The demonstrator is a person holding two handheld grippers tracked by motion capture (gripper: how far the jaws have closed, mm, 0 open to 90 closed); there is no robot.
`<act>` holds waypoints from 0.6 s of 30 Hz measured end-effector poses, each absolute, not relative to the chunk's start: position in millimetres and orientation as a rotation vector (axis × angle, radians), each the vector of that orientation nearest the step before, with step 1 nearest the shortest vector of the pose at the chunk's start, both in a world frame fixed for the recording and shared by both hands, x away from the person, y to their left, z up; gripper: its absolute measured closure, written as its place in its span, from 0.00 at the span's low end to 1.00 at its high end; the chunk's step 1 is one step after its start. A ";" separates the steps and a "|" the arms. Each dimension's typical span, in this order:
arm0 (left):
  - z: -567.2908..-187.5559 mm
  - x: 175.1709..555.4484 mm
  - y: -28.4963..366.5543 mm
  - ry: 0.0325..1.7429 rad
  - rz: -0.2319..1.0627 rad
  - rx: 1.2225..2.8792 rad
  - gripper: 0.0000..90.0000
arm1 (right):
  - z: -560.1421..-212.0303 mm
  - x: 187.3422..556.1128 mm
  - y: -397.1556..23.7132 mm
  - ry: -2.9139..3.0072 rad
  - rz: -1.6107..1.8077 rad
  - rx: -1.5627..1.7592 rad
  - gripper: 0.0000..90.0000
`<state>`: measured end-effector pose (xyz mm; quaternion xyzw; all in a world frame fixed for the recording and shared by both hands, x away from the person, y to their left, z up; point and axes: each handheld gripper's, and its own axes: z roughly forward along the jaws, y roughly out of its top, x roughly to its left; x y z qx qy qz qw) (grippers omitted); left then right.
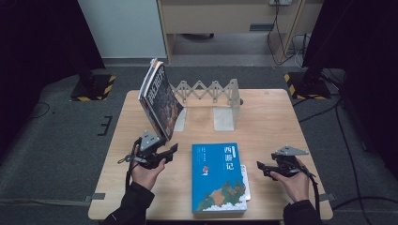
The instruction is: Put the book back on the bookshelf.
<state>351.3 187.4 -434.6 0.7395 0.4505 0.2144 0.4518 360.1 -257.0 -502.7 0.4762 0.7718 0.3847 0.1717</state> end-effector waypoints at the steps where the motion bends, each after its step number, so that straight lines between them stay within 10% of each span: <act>1: -438.7 350.9 185.8 1.114 0.518 1.835 0.49 | -502.4 360.4 -256.2 2.193 1.094 1.340 0.28; 18: -478.9 348.2 153.0 1.072 0.301 1.946 0.39 | -491.4 354.7 -228.9 2.226 1.173 1.290 0.28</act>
